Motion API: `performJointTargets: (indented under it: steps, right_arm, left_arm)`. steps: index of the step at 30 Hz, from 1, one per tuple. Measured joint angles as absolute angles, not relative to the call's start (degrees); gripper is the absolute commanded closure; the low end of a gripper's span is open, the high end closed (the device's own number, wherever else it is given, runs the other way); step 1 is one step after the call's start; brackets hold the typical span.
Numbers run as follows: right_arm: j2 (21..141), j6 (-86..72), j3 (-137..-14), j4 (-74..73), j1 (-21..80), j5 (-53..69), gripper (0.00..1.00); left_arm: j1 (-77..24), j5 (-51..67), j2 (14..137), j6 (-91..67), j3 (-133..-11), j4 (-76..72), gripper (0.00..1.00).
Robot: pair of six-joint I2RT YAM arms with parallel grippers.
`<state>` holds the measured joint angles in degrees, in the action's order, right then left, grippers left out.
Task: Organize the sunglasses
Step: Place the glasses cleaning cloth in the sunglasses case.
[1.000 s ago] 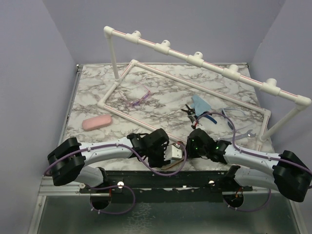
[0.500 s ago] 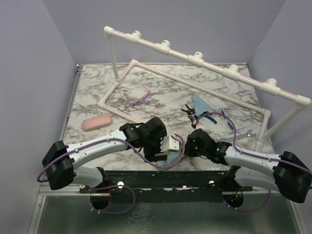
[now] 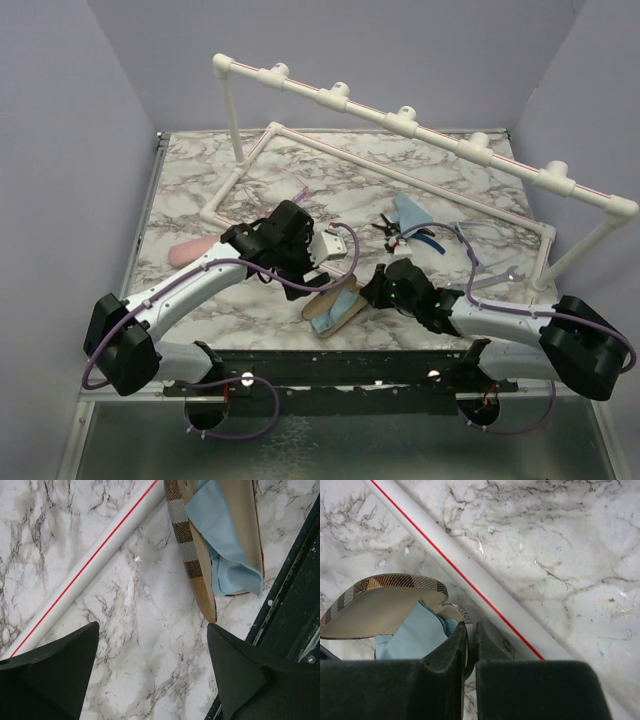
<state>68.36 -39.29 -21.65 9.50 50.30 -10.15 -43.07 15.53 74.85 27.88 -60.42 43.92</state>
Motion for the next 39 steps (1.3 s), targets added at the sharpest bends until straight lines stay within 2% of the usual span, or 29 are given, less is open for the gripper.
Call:
performJointTargets:
  steps: [8,13,22,33,35,39]
  right_arm:
    - [75.11,-37.32,-21.34,22.44,50.3,-10.22,0.94]
    - [76.62,-35.88,-20.43,27.73,50.3,-8.56,0.94]
    - [76.62,-35.33,-16.78,31.31,50.3,-5.04,0.94]
    - [79.33,-35.55,-16.43,35.03,50.3,-3.75,0.94]
    - [80.27,-35.55,-16.43,36.16,50.3,-3.75,0.94]
    - [82.08,-35.94,-16.43,38.94,50.3,-3.77,0.94]
  left_arm:
    - [-42.44,13.3,74.89,25.04,-62.0,47.29,0.11]
    - [-42.44,12.91,75.22,22.94,-62.35,44.38,0.12]
    - [-42.5,12.64,72.82,14.44,-49.34,27.22,0.11]
    - [-43.79,17.23,68.2,11.57,-41.25,19.11,0.15]
    - [-44.01,17.54,68.16,11.55,-40.51,18.22,0.2]
    - [-44.27,16.58,67.99,11.66,-38.92,16.93,0.37]
